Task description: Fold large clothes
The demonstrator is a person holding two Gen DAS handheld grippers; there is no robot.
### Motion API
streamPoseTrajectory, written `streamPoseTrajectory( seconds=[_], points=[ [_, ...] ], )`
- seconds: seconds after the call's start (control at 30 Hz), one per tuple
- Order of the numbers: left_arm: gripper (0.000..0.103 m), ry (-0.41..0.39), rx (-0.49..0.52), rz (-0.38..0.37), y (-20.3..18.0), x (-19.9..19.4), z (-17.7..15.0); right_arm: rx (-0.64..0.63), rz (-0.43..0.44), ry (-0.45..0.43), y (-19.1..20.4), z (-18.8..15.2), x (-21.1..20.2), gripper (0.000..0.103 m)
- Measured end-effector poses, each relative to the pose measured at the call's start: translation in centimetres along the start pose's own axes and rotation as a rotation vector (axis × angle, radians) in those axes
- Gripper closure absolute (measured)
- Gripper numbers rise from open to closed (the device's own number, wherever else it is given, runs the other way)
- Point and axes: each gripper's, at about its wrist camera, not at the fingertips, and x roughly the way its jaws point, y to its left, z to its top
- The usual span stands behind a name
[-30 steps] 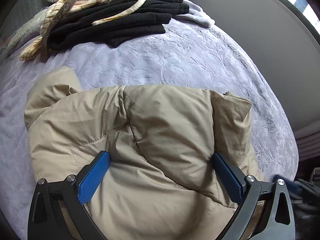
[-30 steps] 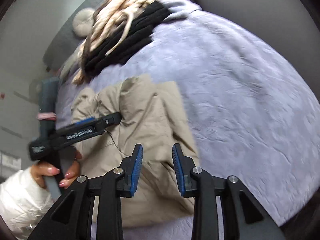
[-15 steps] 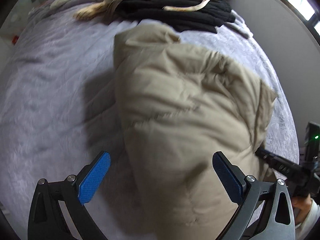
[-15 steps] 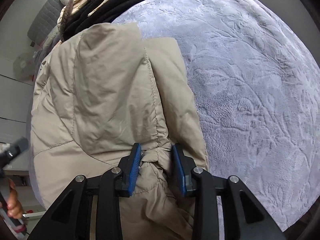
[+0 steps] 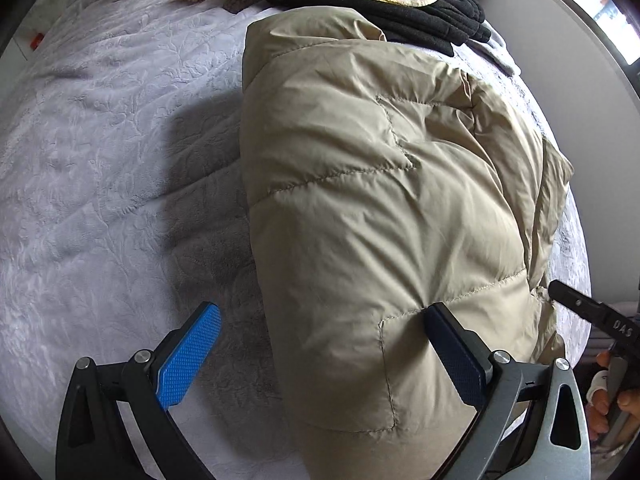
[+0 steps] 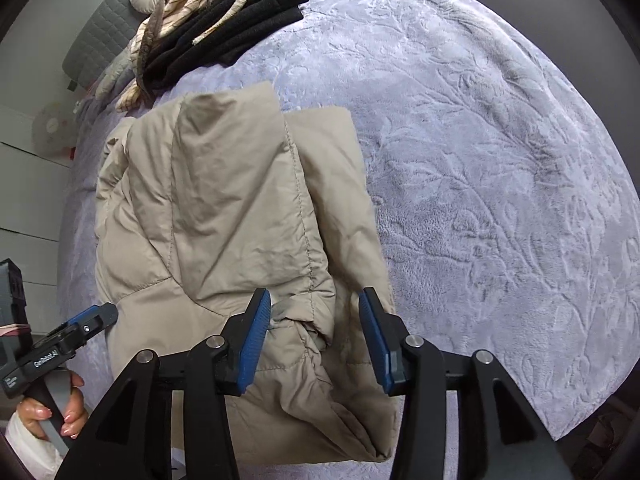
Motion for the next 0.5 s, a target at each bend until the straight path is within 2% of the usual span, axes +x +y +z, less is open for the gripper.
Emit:
streamPoseTrajectory(
  seconds=[0.13, 0.23, 0.27, 0.37, 0.5],
  points=[
    [0.001, 0.002, 0.011, 0.009, 0.0, 0.2, -0.1, -0.015, -0.002, -0.009, -0.4, 0.3, -0.4, 0.045],
    [0.001, 0.020, 0.005, -0.020, 0.0, 0.5, -0.1, -0.013, 0.000, 0.000, -1.0, 0.6, -0.2, 0.042],
    [0.001, 0.024, -0.003, -0.027, 0.0, 0.6, -0.1, -0.010, 0.003, 0.007, -1.2, 0.6, 0.0, 0.034],
    [0.001, 0.040, -0.037, -0.067, 0.7, 0.9, -0.1, 0.001, 0.029, 0.018, -1.9, 0.8, 0.3, 0.021],
    [0.001, 0.052, -0.078, -0.128, 1.8, 1.1, 0.1, 0.019, 0.064, 0.016, -2.8, 1.0, 0.8, 0.018]
  ],
)
